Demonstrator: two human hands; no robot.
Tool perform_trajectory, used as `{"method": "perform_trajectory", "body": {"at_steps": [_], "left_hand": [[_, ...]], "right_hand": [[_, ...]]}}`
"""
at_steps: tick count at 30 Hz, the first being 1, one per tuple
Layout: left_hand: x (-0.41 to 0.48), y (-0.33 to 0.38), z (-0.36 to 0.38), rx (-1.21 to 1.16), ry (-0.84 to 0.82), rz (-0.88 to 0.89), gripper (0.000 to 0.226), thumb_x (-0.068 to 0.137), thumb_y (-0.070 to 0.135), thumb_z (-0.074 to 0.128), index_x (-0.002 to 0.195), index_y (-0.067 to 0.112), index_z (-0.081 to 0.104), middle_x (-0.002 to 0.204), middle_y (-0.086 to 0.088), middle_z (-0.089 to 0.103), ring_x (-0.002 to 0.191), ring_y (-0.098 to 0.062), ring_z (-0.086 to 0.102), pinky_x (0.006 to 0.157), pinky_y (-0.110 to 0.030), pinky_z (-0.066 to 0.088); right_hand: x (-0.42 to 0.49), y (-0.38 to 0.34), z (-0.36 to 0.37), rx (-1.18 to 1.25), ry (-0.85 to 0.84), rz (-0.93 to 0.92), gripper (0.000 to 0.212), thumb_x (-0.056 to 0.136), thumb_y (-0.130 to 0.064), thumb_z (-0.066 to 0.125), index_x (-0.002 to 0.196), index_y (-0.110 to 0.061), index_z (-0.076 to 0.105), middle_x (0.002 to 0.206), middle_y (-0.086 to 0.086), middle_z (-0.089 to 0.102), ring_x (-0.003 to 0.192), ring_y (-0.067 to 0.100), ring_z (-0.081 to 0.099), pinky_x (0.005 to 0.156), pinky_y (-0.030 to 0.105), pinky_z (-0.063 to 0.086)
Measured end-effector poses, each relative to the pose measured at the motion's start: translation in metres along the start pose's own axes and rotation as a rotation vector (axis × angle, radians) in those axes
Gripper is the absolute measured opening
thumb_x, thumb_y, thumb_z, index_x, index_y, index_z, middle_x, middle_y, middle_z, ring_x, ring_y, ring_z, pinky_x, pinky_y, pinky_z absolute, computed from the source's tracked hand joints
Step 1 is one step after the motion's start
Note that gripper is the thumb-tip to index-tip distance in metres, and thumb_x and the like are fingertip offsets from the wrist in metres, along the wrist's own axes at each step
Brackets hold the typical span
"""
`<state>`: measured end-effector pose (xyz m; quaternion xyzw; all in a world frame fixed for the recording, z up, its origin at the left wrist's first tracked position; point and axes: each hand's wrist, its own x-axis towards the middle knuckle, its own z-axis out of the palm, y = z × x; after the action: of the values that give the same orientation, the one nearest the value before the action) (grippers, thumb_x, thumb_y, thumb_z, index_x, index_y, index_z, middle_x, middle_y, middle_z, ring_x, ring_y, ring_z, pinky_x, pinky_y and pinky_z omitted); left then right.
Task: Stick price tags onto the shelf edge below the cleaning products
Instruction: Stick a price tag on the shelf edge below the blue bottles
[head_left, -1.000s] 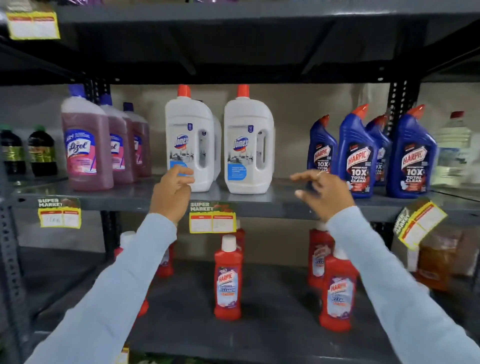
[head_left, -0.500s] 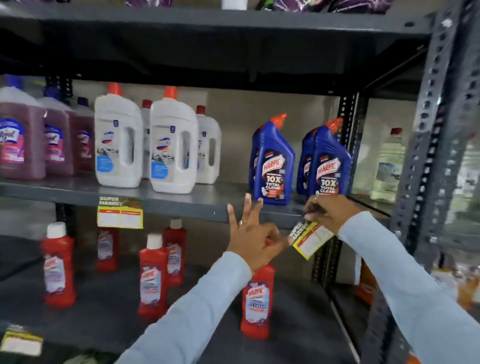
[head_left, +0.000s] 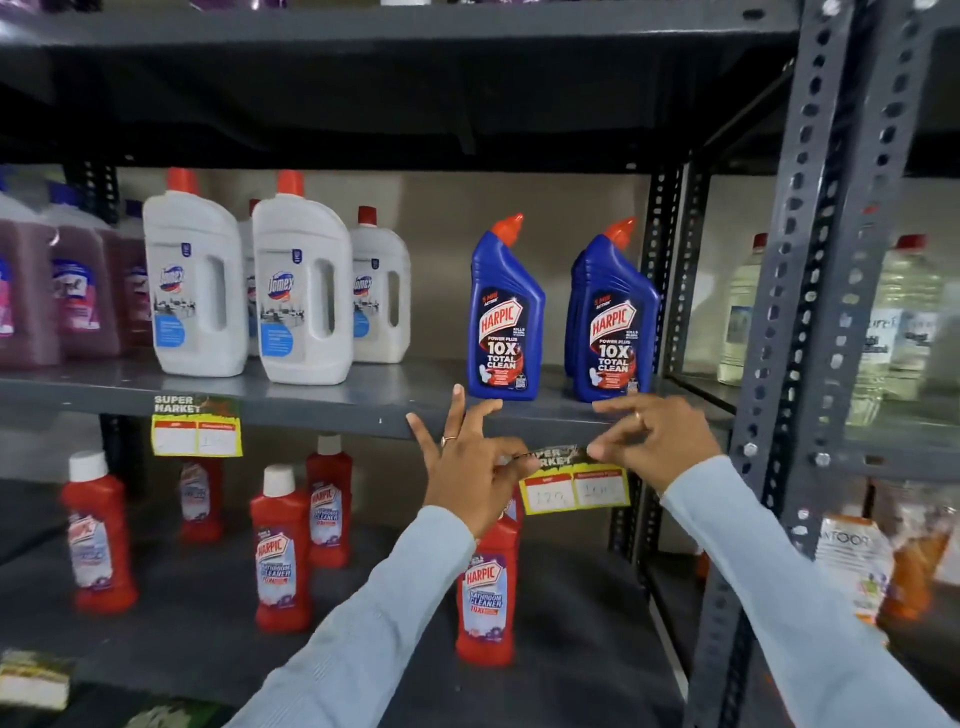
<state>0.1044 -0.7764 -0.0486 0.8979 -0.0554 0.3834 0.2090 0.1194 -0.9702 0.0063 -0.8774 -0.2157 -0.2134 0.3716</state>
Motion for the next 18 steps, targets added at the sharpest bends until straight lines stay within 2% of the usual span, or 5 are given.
{"method": "perform_trajectory", "body": {"at_steps": [4,8,12,15,18], "left_hand": [[-0.008,-0.003,0.009,0.3,-0.013,0.147,0.022,0.088,0.042,0.052,0.097,0.034,0.07,0.159,0.0,0.013,0.145,-0.027,-0.017,0.106,-0.057,-0.028],[-0.004,-0.002,0.016,0.355,-0.04,0.2,0.024,0.087,0.043,0.051,0.094,0.031,0.071,0.16,0.001,0.01,0.144,-0.025,-0.02,0.105,-0.051,-0.032],[0.018,0.0,0.007,0.227,-0.144,0.282,0.021,0.085,0.038,0.056,0.088,0.026,0.073,0.149,0.002,0.033,0.145,-0.02,0.012,0.113,-0.042,-0.018],[0.04,-0.001,-0.016,-0.018,-0.305,0.203,0.018,0.085,0.035,0.06,0.083,0.021,0.072,0.136,0.006,0.042,0.128,-0.011,0.026,0.115,-0.035,-0.004],[0.051,-0.001,-0.021,-0.098,-0.392,0.146,0.017,0.084,0.037,0.062,0.078,0.022,0.068,0.129,0.008,0.046,0.122,-0.012,0.027,0.111,-0.036,0.011]], "right_hand": [[-0.016,0.024,0.022,-0.479,-0.02,-0.108,0.015,0.071,-0.037,0.075,0.084,-0.031,0.077,0.151,-0.01,0.034,0.146,0.02,0.007,0.116,0.038,-0.005],[-0.009,0.029,0.031,-0.746,-0.014,-0.143,0.018,0.075,-0.041,0.068,0.089,-0.031,0.075,0.155,-0.009,0.022,0.146,0.027,-0.009,0.117,0.055,-0.007],[0.008,0.026,0.014,-0.741,-0.151,-0.102,0.024,0.076,-0.045,0.067,0.095,-0.033,0.074,0.152,-0.01,0.029,0.147,0.027,0.0,0.118,0.055,-0.006],[0.02,0.023,-0.008,-0.423,-0.227,-0.053,0.021,0.075,-0.04,0.069,0.091,-0.027,0.076,0.145,-0.01,0.044,0.143,0.024,0.021,0.117,0.052,-0.004],[0.031,0.024,-0.016,-0.173,-0.243,0.007,0.021,0.073,-0.031,0.074,0.089,-0.019,0.077,0.132,-0.003,0.059,0.129,0.019,0.044,0.116,0.045,0.021]]}}
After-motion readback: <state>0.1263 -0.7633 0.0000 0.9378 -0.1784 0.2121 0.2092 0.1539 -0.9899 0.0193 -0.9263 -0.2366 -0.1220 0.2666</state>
